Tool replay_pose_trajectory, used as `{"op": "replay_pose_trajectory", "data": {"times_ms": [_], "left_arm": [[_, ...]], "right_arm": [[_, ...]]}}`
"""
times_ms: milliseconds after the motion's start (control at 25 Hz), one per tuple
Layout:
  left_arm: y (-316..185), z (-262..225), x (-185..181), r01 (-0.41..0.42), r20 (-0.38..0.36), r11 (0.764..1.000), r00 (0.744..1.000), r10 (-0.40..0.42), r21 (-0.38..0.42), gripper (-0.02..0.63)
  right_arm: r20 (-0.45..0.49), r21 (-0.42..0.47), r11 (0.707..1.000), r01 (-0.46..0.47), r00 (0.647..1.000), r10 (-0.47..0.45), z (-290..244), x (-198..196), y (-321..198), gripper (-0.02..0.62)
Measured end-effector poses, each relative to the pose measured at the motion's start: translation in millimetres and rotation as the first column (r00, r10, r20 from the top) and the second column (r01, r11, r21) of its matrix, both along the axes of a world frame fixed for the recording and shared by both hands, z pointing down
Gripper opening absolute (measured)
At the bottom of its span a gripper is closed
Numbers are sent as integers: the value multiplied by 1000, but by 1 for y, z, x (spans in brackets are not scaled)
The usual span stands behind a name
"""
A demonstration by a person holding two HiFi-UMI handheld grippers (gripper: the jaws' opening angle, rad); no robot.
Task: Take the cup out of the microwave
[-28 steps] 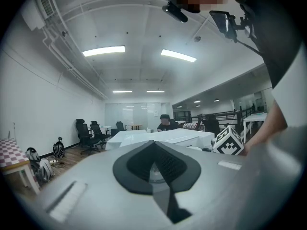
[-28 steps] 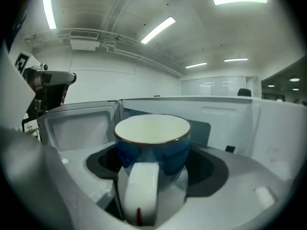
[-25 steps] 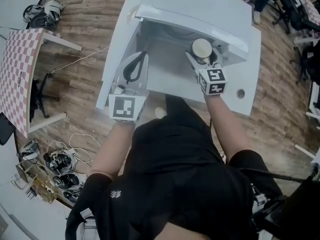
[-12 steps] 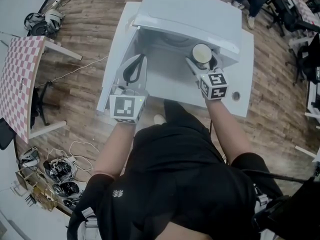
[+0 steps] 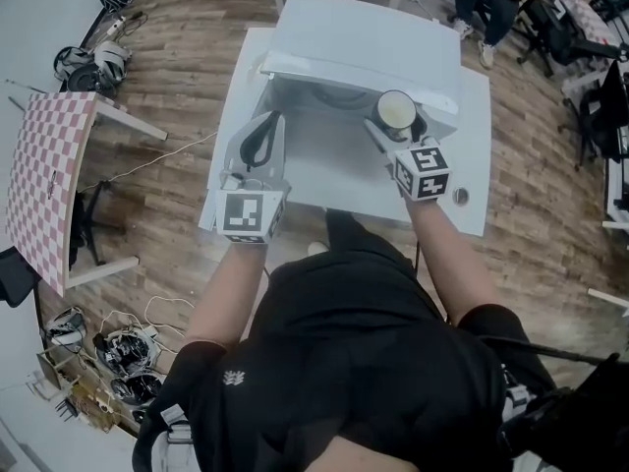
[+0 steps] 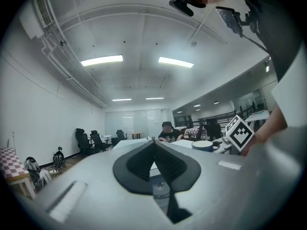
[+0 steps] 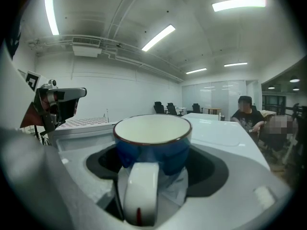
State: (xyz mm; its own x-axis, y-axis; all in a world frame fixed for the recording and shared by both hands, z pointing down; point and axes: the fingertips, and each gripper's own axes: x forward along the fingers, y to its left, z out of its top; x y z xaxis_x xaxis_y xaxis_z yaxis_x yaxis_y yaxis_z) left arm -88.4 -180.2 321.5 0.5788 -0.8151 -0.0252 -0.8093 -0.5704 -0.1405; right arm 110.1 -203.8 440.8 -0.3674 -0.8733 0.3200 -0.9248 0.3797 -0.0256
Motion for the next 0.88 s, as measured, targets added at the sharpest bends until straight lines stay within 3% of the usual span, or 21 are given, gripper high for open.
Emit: {"op": "replay_pose_trajectory", "data": {"times_ms": [880], "left_arm": [[-17, -53, -9, 36, 45, 998, 998, -39, 52, 6]], "right_arm": [[45, -25, 996, 86, 995, -84, -63, 5, -3, 387]]}}
